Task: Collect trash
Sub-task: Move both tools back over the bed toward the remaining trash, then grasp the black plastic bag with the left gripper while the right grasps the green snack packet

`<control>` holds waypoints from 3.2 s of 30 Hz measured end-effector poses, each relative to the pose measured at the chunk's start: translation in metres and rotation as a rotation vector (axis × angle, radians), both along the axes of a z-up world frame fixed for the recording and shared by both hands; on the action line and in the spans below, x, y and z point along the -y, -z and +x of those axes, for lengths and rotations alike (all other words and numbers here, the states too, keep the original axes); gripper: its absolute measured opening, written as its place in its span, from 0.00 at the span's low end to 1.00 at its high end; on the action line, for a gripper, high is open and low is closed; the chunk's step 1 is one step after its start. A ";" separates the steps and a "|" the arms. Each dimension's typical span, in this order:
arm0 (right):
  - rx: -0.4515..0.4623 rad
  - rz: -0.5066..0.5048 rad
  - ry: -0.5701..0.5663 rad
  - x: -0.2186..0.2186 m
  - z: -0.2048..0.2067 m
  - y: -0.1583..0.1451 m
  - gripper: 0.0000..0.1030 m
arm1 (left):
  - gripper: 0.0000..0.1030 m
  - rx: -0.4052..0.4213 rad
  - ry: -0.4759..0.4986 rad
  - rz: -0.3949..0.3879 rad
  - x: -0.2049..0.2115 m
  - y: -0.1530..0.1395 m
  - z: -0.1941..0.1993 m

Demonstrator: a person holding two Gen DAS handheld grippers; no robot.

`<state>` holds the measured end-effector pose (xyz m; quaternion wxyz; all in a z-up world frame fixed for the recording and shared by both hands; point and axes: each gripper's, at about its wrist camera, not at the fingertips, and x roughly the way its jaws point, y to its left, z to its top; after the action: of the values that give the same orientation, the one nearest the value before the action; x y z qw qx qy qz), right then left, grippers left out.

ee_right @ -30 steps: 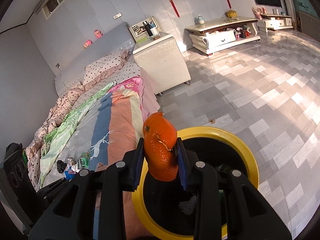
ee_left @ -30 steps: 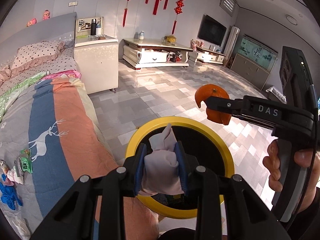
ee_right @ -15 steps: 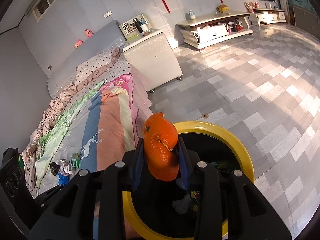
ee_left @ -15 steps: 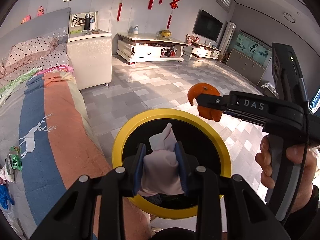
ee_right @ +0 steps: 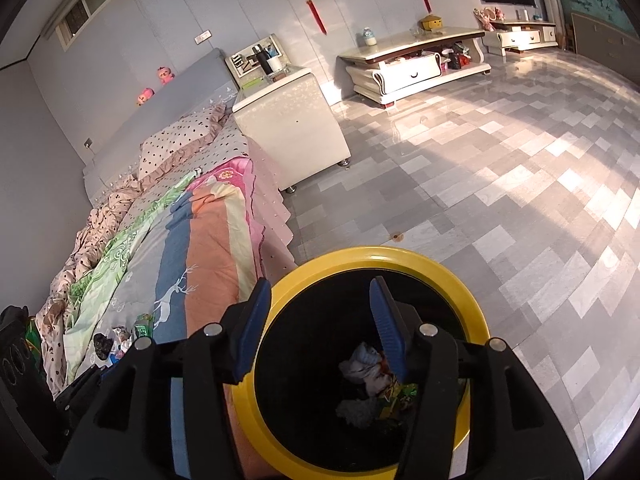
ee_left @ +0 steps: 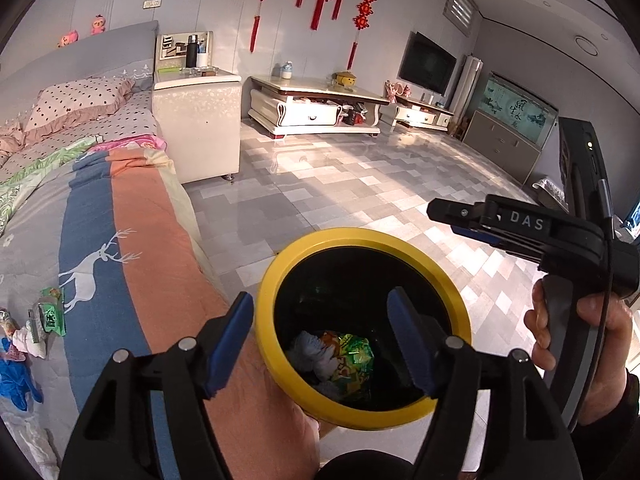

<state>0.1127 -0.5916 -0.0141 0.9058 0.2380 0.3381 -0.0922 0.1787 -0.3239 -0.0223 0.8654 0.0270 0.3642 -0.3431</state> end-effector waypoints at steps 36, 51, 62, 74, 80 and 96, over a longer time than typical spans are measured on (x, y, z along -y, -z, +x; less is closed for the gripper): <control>-0.003 -0.019 -0.422 -0.264 0.132 -0.027 0.62 | 0.73 0.035 -0.581 0.085 -0.313 -0.005 0.087; -0.143 -0.030 -0.593 -0.380 0.212 0.040 0.62 | 0.73 -0.042 -0.802 0.162 -0.437 0.039 0.141; -0.251 -0.025 -0.635 -0.413 0.254 0.093 0.62 | 0.73 -0.112 -0.849 0.188 -0.473 0.079 0.172; -0.312 -0.030 -0.672 -0.434 0.279 0.127 0.53 | 0.72 -0.143 -0.823 0.197 -0.475 0.108 0.201; -0.327 -0.042 -0.675 -0.441 0.286 0.137 0.45 | 0.59 -0.142 -0.790 0.195 -0.468 0.114 0.208; -0.315 -0.073 -0.673 -0.445 0.283 0.139 0.26 | 0.19 -0.115 -0.793 0.194 -0.468 0.113 0.211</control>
<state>0.3957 -0.1462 -0.1529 0.8302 0.0640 0.5292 0.1634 0.3901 0.1446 -0.1356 0.9021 -0.0535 0.4249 0.0521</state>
